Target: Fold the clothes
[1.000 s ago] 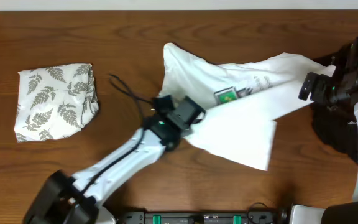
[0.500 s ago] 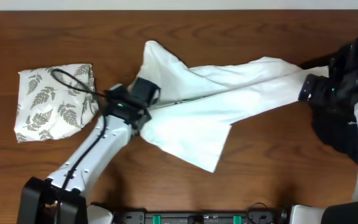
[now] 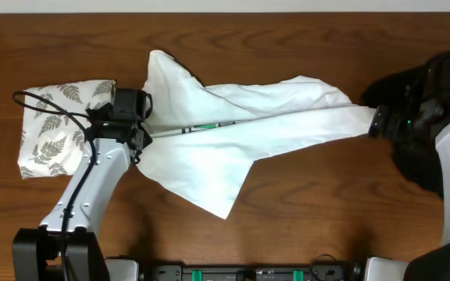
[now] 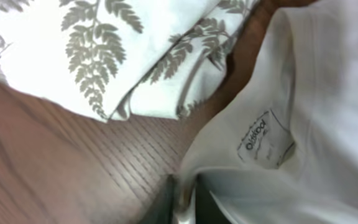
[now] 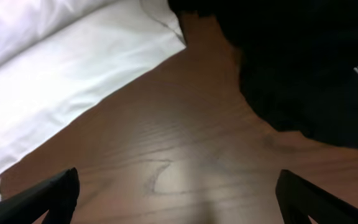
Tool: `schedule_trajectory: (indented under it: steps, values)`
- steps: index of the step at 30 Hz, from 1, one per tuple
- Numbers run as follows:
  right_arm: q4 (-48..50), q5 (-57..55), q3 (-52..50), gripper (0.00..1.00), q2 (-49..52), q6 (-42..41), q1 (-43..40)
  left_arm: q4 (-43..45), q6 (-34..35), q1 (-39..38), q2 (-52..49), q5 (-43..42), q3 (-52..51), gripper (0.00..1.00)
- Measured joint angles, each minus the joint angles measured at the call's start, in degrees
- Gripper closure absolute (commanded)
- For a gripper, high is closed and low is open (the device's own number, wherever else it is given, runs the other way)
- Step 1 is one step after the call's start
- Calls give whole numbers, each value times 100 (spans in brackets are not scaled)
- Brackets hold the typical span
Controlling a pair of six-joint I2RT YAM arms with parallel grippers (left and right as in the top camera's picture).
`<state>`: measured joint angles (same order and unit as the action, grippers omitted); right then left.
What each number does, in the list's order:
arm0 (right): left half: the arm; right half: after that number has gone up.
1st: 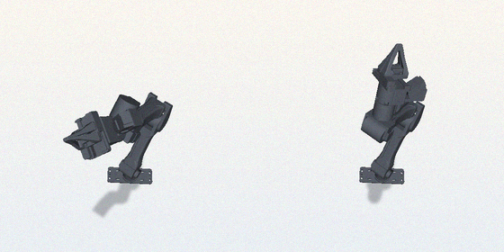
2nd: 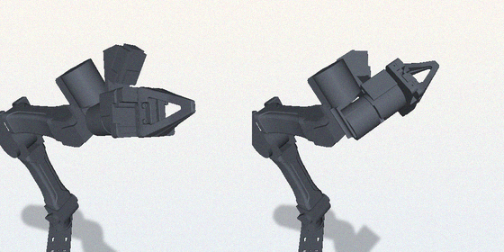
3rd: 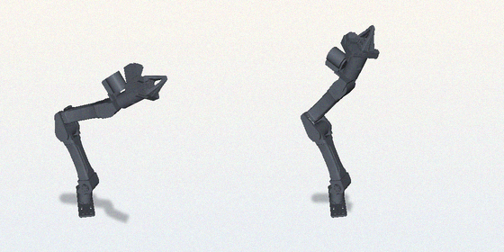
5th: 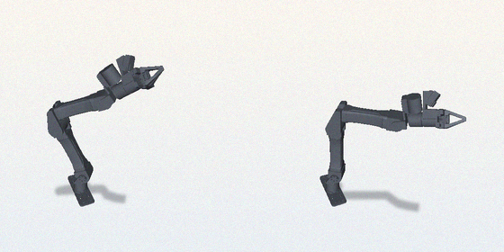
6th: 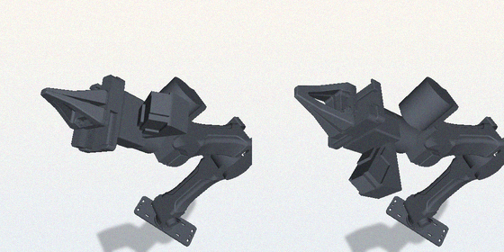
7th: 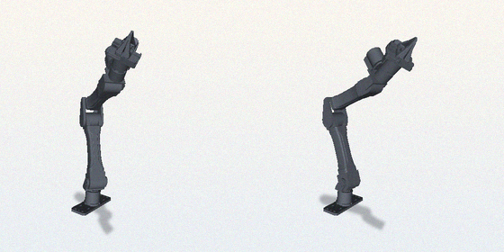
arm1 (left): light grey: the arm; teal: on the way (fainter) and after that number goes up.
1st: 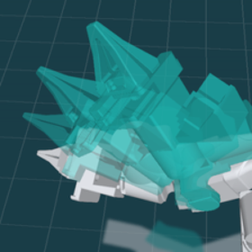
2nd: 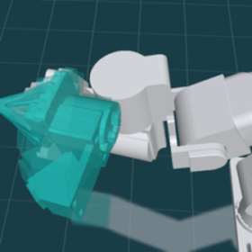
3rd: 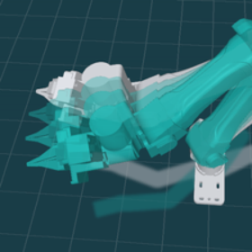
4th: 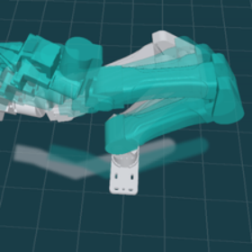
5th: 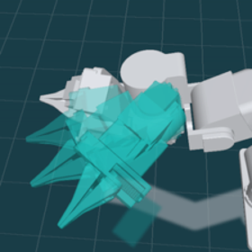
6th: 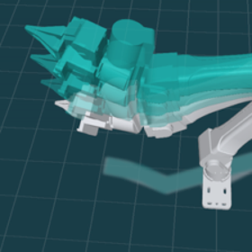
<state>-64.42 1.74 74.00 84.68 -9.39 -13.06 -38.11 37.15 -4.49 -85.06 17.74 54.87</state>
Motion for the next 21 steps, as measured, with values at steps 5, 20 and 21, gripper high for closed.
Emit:
schedule_trajectory:
  steps: [5,20,21]
  values:
    - [527,0,-424,1,0,2,0,-33,-33,0,0,24,0,16]
    - [3029,1014,-2011,13,0,55,2,-1001,-118,-2,0,-1228,0,13]
    - [3163,1060,-2072,13,0,63,20,-1080,-118,0,0,-1397,0,13]
